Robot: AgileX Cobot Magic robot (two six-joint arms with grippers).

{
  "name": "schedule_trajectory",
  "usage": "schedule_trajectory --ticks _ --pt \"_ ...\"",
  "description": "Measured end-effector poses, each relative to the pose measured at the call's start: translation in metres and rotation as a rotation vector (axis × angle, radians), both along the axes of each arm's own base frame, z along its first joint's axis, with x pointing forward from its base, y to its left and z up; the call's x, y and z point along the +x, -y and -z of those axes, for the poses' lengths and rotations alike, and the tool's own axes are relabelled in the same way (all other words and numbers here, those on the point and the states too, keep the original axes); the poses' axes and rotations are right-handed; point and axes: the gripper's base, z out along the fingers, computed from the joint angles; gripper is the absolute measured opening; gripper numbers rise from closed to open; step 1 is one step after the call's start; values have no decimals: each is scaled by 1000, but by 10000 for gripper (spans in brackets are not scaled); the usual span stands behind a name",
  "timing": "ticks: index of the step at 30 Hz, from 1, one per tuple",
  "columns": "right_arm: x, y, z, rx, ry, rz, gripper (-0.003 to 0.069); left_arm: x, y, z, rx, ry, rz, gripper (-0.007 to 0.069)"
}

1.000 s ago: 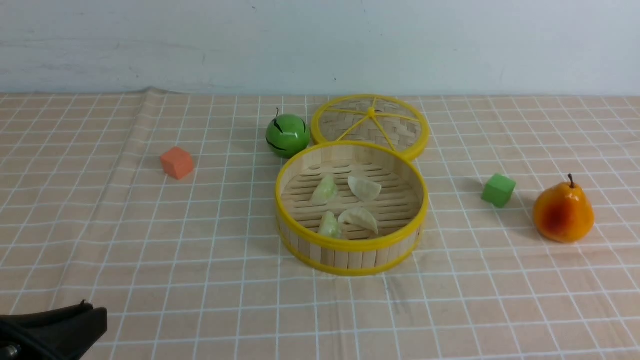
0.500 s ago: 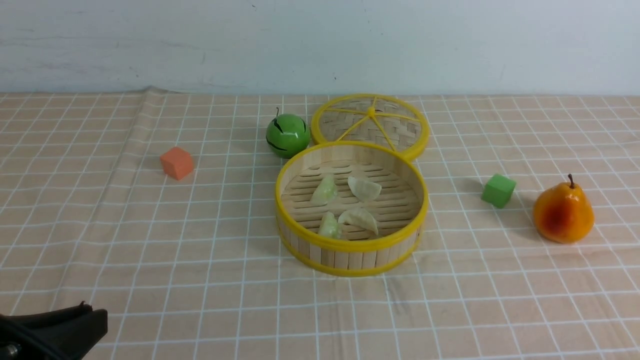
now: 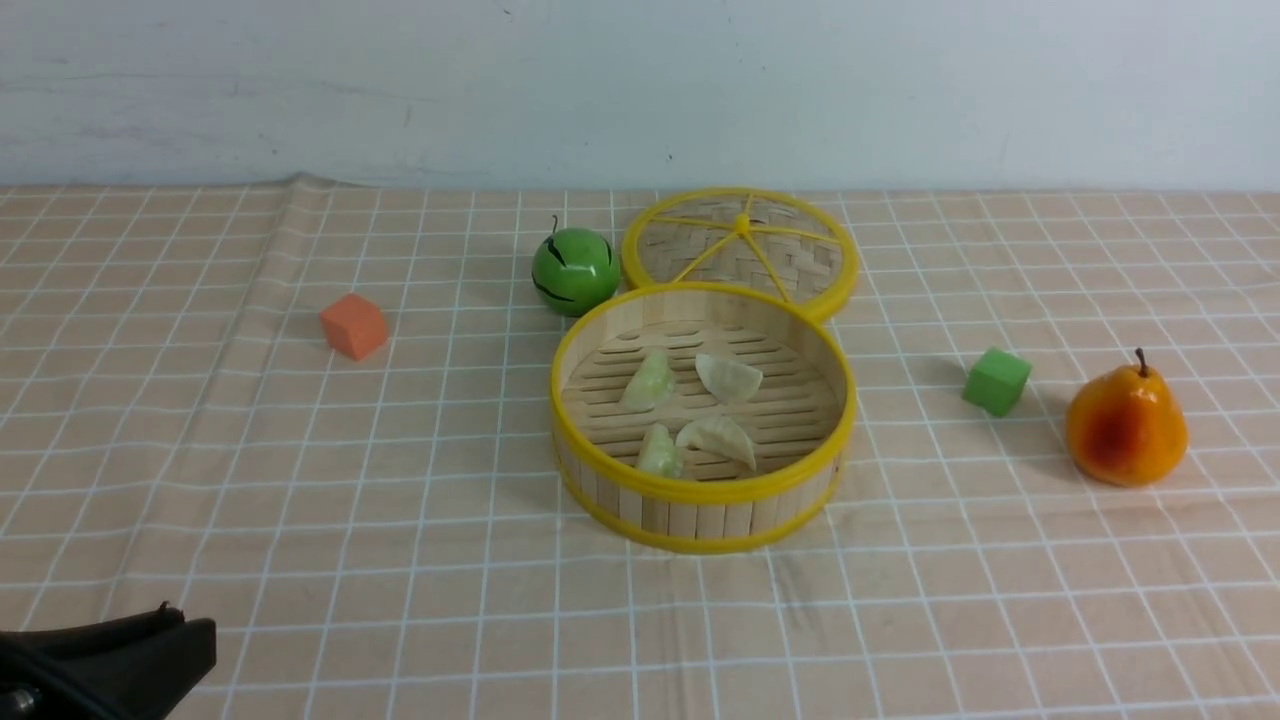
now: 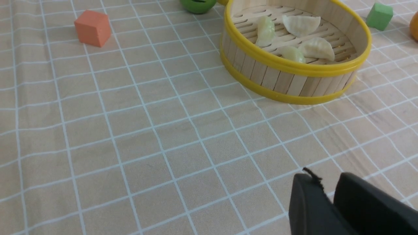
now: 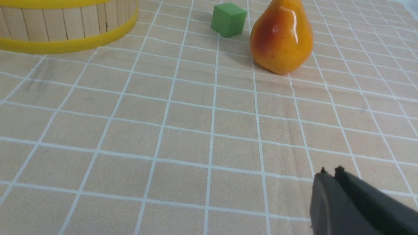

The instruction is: Put the dumplings into the steamer on the table with the brown tablecloth.

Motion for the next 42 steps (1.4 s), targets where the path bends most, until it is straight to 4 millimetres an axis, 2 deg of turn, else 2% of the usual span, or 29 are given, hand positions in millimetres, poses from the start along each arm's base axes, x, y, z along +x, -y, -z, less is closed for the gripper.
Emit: schedule_trajectory --ticks 5,8,10,13,16,18,21,25,42 --pt "0 0 0 0 0 0 32 -14 -9 19 -5 52 -5 123" --pt "0 0 0 0 0 0 36 -30 -21 36 -75 151 -71 123" --pt "0 0 0 0 0 0 38 -32 -23 41 -119 176 -100 123" --pt "0 0 0 0 -1 0 43 -36 -31 63 -213 249 -226 112" --pt "0 0 0 0 -2 0 48 -36 -34 69 -212 242 -284 77" --pt "0 0 0 0 -2 0 55 -36 -37 76 -198 184 -341 2" --pt "0 0 0 0 -2 0 59 -38 -38 86 -179 79 -375 -14" --pt "0 0 0 0 -2 0 65 -39 -38 91 -154 29 -373 -14" --pt "0 0 0 0 -2 0 90 -39 -37 91 -147 28 -368 -14"
